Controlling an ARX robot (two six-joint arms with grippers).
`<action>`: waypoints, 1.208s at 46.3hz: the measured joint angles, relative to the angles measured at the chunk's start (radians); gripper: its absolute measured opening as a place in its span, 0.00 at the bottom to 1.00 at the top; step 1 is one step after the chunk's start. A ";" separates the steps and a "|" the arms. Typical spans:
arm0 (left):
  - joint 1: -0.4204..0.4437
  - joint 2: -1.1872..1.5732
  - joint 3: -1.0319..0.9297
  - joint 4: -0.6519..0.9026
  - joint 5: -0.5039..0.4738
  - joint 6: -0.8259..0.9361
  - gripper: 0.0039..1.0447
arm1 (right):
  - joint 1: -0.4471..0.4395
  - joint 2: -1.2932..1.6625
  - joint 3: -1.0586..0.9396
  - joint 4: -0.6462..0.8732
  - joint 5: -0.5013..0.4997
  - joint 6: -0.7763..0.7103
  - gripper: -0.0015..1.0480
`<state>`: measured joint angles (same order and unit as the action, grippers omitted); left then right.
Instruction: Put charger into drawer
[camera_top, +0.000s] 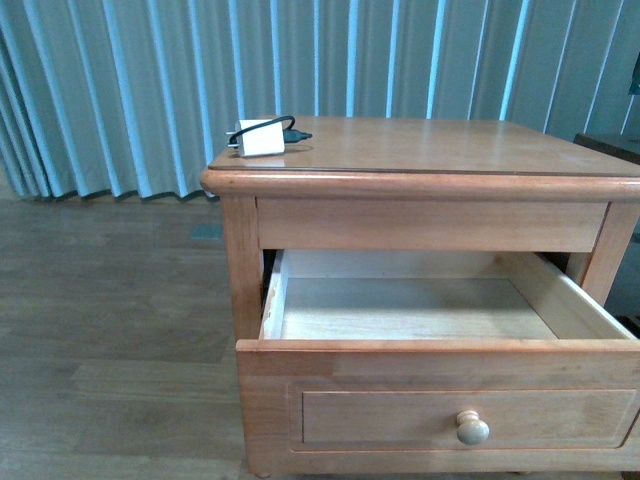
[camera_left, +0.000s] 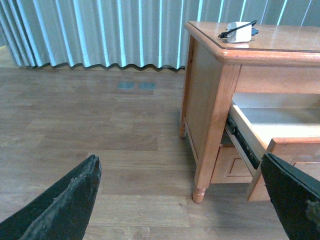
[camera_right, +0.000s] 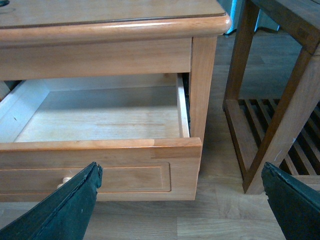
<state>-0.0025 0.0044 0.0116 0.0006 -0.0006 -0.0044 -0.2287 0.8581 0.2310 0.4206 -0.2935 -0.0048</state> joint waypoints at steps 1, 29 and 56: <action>0.000 0.000 0.000 0.000 0.000 0.000 0.94 | -0.012 -0.011 0.000 -0.006 -0.010 0.004 0.92; 0.000 0.000 0.000 0.000 0.000 0.000 0.94 | -0.160 -0.101 0.000 -0.038 -0.127 0.073 0.92; 0.000 0.000 0.000 0.000 0.000 0.000 0.94 | -0.160 -0.101 0.000 -0.039 -0.127 0.073 0.92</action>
<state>-0.0025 0.0044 0.0116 0.0006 -0.0006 -0.0040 -0.3889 0.7574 0.2310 0.3820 -0.4210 0.0685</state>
